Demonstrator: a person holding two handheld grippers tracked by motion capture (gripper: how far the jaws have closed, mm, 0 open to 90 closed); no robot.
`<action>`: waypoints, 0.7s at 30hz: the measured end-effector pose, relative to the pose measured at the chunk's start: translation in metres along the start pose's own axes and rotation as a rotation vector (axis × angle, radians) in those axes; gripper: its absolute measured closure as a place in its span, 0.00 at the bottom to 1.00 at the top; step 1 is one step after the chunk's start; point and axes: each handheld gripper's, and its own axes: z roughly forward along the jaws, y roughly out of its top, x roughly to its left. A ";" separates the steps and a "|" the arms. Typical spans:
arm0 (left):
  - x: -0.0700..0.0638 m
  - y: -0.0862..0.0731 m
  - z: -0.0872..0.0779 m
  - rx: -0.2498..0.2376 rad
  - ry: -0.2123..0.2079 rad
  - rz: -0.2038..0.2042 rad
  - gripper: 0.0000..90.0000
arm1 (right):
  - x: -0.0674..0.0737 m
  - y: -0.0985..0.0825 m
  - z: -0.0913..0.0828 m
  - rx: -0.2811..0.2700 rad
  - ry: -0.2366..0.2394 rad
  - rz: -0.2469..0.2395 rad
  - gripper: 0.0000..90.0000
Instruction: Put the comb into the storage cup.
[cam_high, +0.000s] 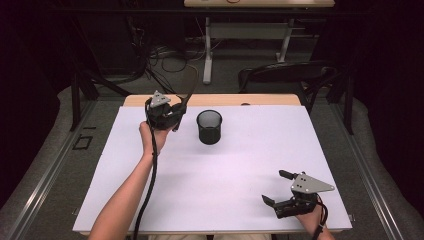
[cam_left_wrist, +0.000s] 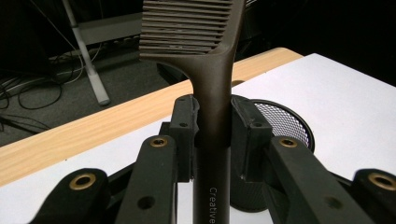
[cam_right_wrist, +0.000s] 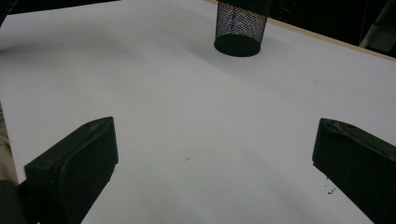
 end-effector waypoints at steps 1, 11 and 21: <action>0.000 0.000 0.000 -0.003 0.000 -0.002 0.81 | 0.000 0.000 0.000 0.000 0.000 0.000 0.00; -0.004 0.006 0.004 -0.030 -0.006 -0.007 0.81 | 0.000 0.000 0.000 0.000 -0.001 -0.002 0.00; -0.011 0.011 0.011 -0.048 -0.016 -0.005 0.81 | 0.000 0.000 0.000 0.000 -0.002 0.000 0.00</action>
